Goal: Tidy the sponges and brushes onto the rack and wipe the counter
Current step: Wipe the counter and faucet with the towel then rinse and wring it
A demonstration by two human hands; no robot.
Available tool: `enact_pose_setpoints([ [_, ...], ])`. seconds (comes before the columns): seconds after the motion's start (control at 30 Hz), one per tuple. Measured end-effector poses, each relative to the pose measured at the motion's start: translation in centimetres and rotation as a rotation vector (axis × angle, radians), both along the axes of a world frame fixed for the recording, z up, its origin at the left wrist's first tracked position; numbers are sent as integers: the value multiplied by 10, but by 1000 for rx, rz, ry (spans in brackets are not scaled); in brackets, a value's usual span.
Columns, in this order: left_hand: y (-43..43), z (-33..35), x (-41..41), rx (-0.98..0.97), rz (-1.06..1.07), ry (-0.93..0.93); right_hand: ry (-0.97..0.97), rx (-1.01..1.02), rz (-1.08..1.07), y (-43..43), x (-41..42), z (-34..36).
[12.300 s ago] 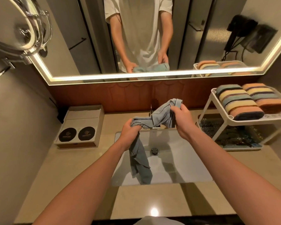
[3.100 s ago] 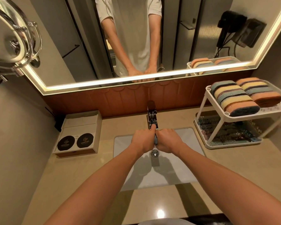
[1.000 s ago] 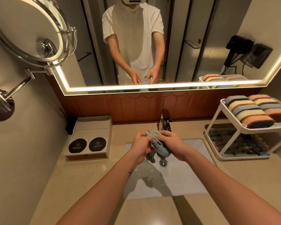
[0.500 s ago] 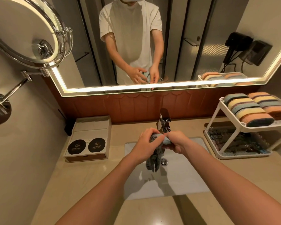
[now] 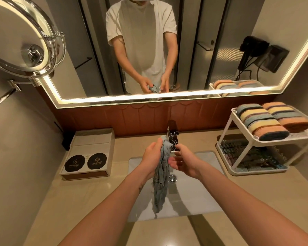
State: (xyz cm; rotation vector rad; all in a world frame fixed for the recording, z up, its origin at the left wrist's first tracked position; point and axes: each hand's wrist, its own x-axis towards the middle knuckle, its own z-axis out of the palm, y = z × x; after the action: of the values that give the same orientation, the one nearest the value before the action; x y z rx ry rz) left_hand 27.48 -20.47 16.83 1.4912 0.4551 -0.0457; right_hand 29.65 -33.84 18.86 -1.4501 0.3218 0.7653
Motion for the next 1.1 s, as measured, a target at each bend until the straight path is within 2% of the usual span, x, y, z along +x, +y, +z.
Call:
enact_pose_setpoints([
  [0.2,-5,-4,2,188,-8,13,-224,-176,157,2,2,-2],
  [0.33,-6,-1,1,130,-14,15,-332,-253,205,-2,12,-11],
  [0.47,-12,-1,0,107,-30,-5,-358,-159,123,-4,17,-21],
  [0.63,-20,2,4,-3,74,18,-443,-81,16,-6,24,-25],
  [0.7,-20,7,6,-67,155,41,-458,-49,-27,-7,26,-24],
  [0.9,-16,7,15,-93,384,86,-429,-70,-99,-6,32,-18],
  [1.1,-16,8,18,-170,380,89,-311,73,-51,-17,39,-10],
])
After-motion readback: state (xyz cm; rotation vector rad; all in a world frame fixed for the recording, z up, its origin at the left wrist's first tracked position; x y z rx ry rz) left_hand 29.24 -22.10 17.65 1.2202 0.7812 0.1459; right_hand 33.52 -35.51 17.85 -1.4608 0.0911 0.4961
